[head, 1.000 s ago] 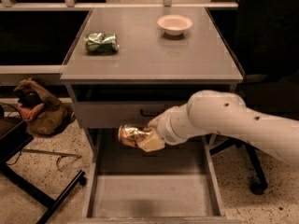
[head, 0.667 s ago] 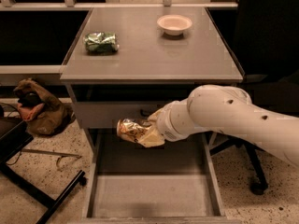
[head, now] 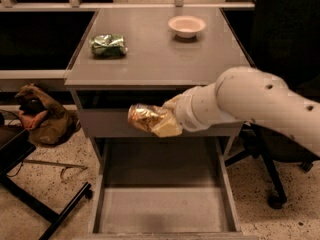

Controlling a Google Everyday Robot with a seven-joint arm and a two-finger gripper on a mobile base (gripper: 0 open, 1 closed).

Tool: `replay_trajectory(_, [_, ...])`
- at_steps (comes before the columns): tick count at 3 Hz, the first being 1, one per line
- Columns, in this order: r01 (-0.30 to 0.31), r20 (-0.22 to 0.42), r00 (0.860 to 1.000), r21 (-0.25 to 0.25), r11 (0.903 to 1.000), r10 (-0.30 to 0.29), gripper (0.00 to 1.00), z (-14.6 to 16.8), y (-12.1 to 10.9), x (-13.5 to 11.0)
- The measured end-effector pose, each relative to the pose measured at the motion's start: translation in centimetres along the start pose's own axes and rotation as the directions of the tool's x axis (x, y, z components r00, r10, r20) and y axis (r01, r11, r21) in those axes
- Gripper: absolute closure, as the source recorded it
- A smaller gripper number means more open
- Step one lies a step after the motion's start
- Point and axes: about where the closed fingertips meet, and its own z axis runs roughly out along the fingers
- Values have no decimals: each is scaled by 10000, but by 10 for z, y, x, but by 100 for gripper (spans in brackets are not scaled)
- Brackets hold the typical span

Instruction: Pick orange can from middle drawer and place on counter

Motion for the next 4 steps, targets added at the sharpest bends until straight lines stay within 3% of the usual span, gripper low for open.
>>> replay_trajectory(1, [373, 1178, 9918, 981, 9945, -488, 100, -34, -59, -48])
replay_trajectory(2, [959, 1824, 9740, 2048, 9741, -1342, 100, -48, -116, -100])
replay_trajectory(3, [960, 1825, 9740, 2048, 9741, -1343, 100, -48, -116, -100])
replay_trajectory(4, [1214, 2178, 9613, 2144, 9692, -1686, 100, -26, -123, -118])
